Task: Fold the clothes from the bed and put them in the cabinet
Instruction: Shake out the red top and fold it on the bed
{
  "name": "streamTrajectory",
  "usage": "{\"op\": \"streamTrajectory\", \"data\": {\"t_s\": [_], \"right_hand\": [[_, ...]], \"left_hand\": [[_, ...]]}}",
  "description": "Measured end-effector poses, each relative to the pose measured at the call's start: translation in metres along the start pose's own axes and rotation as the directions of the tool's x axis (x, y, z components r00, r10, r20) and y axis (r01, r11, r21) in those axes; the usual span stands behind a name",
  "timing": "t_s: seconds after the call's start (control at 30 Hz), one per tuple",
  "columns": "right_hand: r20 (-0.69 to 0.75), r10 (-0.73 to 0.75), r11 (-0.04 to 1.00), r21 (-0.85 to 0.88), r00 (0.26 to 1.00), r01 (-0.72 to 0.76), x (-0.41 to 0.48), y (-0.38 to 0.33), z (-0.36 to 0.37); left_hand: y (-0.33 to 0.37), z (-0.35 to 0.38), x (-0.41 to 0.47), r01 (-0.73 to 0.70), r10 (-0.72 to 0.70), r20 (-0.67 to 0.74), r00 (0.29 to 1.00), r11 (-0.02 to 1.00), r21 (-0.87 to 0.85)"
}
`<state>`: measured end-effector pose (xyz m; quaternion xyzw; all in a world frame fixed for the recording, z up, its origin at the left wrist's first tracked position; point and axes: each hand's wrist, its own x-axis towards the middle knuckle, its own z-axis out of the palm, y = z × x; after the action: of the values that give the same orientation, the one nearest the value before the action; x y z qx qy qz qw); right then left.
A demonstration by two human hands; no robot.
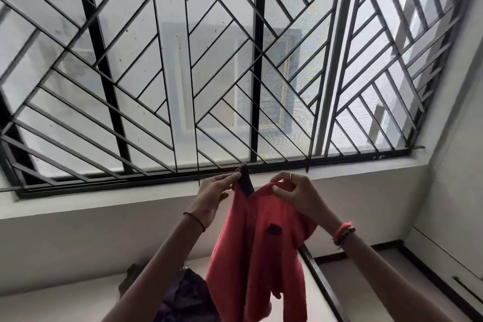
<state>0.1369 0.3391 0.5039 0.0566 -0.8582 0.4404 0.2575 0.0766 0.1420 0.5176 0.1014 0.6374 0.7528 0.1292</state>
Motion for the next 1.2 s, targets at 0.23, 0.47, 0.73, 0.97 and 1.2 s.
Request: {"op": "streamTrajectory", "data": {"t_s": [0.23,0.47,0.73,0.97,1.2], "right_hand": [[-0.066,-0.153,0.974,-0.181,0.986,0.139,-0.004,-0.012,-0.001],[0.108,-0.151,0.986,-0.049,0.983,0.157,0.009,-0.002,-0.010],[0.358,0.166,0.957,0.167,0.919,-0.238,0.008,0.010,-0.026],[0.543,0.196,0.816,0.371,0.817,-0.442,0.005,0.018,-0.054],[0.478,0.263,0.845,0.305,0.838,-0.439,0.004,0.014,-0.051]], "left_hand": [[-0.001,0.003,-0.007,-0.014,0.016,0.083,0.996,1.000,-0.017],[0.001,0.000,-0.010,-0.086,0.080,0.097,0.992,0.994,0.065],[-0.001,-0.008,-0.003,-0.111,0.112,0.014,0.994,0.992,-0.068],[0.000,-0.018,-0.003,-0.111,0.104,-0.059,0.993,0.986,-0.124],[-0.009,-0.017,-0.002,-0.098,0.092,-0.063,0.994,0.990,-0.103]]}}
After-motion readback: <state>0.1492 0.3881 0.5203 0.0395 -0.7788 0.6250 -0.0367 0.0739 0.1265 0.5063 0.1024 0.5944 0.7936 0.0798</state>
